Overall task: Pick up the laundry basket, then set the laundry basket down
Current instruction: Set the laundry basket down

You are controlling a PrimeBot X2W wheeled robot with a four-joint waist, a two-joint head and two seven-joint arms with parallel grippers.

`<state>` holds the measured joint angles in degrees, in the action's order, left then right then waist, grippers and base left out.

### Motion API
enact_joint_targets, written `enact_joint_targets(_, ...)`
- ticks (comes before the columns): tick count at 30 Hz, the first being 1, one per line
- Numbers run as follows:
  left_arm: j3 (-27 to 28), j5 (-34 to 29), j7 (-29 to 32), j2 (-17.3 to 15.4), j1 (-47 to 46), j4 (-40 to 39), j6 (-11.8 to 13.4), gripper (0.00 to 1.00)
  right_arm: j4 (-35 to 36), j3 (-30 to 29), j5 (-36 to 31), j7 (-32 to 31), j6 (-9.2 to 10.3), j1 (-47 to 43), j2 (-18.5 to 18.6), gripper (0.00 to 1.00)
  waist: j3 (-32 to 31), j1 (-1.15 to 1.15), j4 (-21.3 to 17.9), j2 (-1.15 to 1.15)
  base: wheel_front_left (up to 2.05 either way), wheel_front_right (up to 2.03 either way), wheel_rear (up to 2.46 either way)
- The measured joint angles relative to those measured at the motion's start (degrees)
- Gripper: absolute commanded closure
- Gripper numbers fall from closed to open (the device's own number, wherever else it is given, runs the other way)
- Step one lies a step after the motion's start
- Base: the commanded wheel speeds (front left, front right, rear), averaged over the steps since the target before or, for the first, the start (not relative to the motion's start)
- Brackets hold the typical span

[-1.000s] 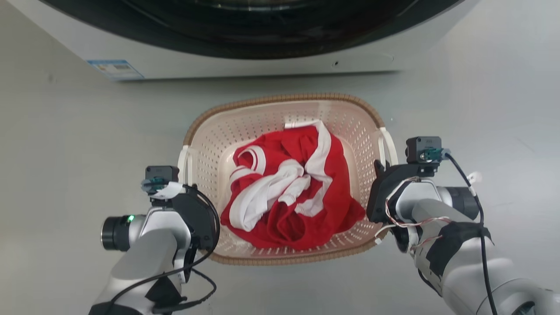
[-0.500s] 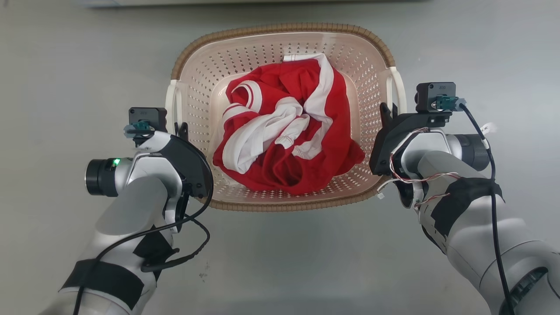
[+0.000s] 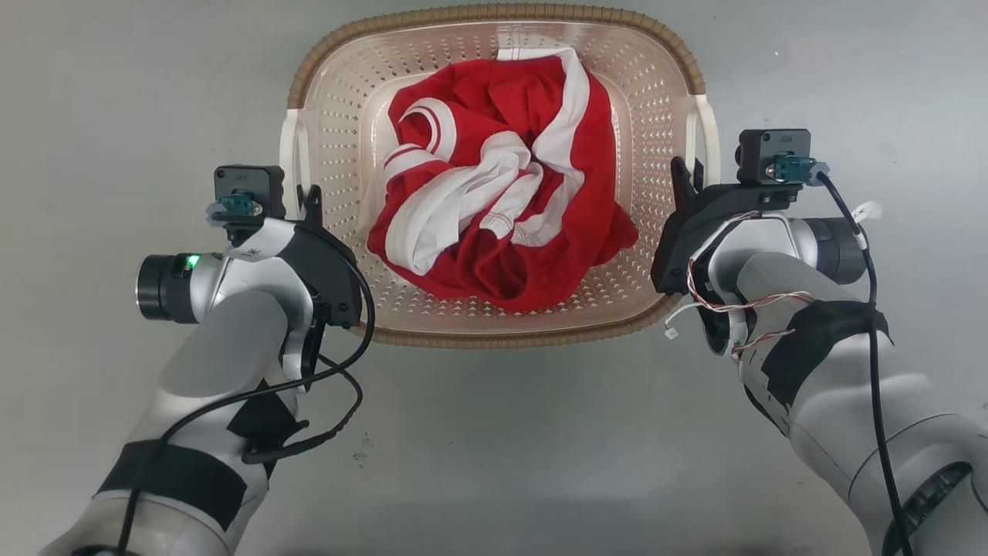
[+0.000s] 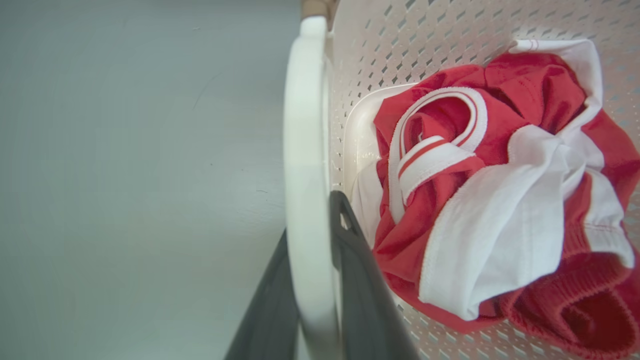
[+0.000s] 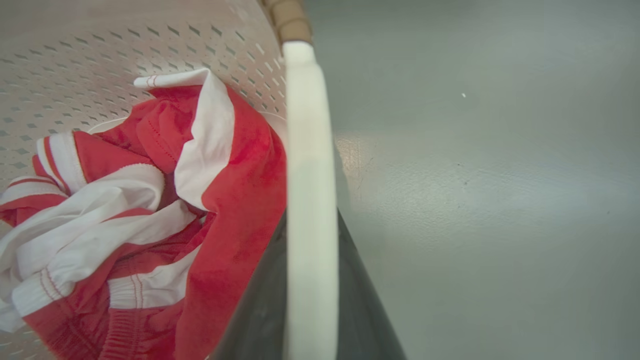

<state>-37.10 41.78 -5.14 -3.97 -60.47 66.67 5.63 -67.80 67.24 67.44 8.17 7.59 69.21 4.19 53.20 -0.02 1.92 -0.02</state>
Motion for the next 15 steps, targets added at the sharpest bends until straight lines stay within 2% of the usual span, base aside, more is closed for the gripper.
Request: enact_joint_targets(15,-0.49,-0.53,-0.6,-0.12,-1.62,1.31,-0.1,1.0,1.01,0.29,0.09,0.75,0.0,0.66,0.27,1.0,0.42,0.02,0.0,0.01,0.0,0.0,0.0)
